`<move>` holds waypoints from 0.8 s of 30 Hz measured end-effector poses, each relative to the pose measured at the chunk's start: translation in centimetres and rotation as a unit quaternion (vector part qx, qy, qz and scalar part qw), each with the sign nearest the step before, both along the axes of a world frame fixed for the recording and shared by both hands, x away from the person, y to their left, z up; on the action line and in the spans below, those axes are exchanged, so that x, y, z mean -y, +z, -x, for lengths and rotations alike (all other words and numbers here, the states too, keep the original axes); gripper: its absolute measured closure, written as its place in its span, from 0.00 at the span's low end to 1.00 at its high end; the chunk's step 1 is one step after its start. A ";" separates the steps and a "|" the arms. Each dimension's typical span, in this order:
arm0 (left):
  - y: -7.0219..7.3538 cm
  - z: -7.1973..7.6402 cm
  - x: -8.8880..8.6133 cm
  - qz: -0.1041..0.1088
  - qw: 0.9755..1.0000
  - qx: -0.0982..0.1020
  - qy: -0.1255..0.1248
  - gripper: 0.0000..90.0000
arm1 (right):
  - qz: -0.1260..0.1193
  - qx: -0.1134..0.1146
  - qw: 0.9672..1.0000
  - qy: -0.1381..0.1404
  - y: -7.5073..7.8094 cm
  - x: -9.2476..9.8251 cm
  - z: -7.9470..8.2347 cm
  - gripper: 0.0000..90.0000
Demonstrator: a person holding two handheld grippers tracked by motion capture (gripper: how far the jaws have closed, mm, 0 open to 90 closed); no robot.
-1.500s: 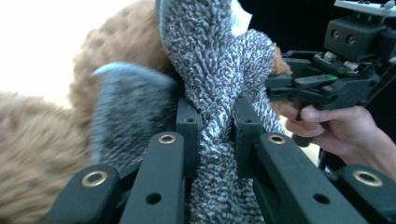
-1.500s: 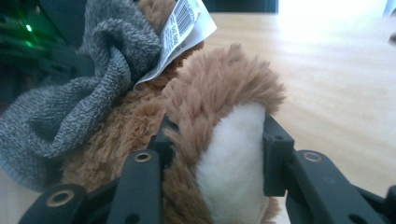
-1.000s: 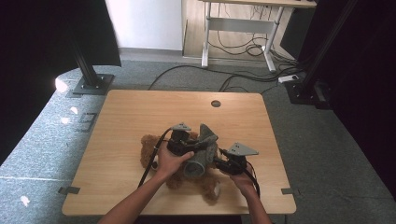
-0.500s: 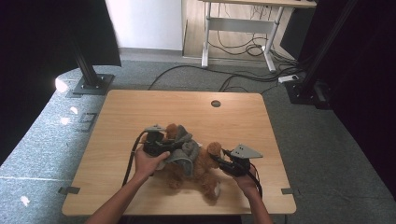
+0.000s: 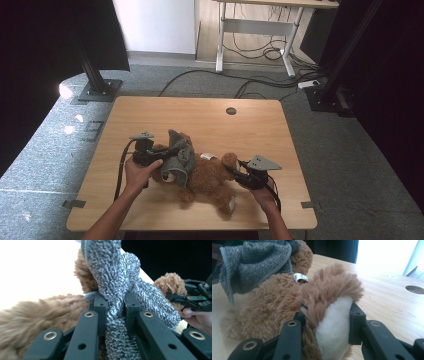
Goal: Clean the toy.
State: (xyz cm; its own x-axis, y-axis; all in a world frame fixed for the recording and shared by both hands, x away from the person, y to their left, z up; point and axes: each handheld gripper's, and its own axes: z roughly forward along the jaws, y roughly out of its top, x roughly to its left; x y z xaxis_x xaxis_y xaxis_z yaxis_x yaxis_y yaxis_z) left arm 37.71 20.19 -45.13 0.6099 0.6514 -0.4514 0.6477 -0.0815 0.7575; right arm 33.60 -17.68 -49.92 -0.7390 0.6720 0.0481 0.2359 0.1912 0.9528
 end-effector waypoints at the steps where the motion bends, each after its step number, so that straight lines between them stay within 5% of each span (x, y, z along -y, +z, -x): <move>1: 0.1 0.1 -0.1 0.001 1.000 0.001 0.001 0.85 | 0.000 0.000 1.000 0.000 0.0 0.0 0.0 0.72; 4: 0.4 0.2 0.4 0.009 1.000 0.002 -0.006 0.85 | -0.002 -0.001 1.000 0.000 -0.1 0.0 -0.2 0.72; 9: 0.9 0.1 3.9 0.013 0.999 0.003 -0.043 0.85 | -0.004 -0.001 1.000 0.000 -0.2 -0.1 -0.2 0.72; 17: 1.0 -0.1 12.2 -0.039 0.994 0.017 -0.099 0.85 | -0.002 0.001 1.000 -0.001 -0.3 -0.1 -0.2 0.71; 20: 0.6 -0.3 13.6 -0.059 0.993 0.020 -0.100 0.85 | -0.001 0.001 1.000 -0.003 -0.3 -0.1 -0.2 0.71; 24: 0.3 -0.3 13.3 -0.073 0.992 0.023 -0.099 0.85 | 0.003 0.003 1.000 -0.003 -0.4 0.0 -0.1 0.71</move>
State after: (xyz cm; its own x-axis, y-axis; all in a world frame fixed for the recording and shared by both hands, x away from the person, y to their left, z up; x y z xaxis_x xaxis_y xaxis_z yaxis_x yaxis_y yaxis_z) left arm 38.02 6.91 -44.87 0.7502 0.5729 -0.3302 0.5733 -0.3146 0.7566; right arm 33.70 -17.65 -50.30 -0.7349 0.6770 0.0406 0.2323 0.1950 0.9529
